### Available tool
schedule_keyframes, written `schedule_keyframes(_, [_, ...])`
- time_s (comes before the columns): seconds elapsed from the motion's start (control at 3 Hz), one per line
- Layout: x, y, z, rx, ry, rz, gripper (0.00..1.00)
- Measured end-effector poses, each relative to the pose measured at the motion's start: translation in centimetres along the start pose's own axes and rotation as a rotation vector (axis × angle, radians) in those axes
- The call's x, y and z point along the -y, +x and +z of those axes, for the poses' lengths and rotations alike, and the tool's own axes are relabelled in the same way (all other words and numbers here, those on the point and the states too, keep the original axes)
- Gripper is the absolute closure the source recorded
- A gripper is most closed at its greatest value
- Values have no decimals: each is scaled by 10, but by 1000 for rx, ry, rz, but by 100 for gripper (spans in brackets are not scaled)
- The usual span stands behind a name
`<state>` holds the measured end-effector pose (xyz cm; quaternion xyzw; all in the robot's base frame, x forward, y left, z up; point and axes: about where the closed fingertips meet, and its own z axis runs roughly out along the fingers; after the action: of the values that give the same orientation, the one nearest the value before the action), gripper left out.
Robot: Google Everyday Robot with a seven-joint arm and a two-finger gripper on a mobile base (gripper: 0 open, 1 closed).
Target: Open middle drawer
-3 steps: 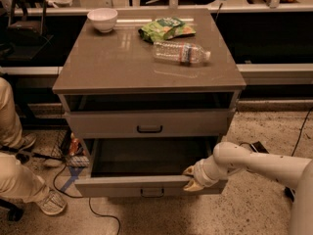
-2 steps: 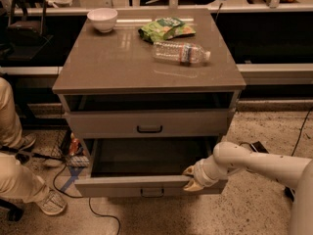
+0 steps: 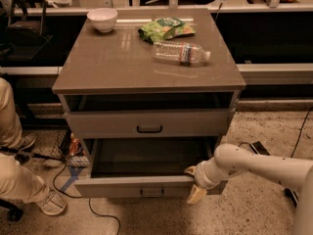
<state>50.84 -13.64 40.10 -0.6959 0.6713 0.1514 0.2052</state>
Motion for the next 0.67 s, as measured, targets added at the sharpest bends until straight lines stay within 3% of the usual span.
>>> schedule_keyframes(0.67, [-23, 2, -8, -35, 1, -4, 0])
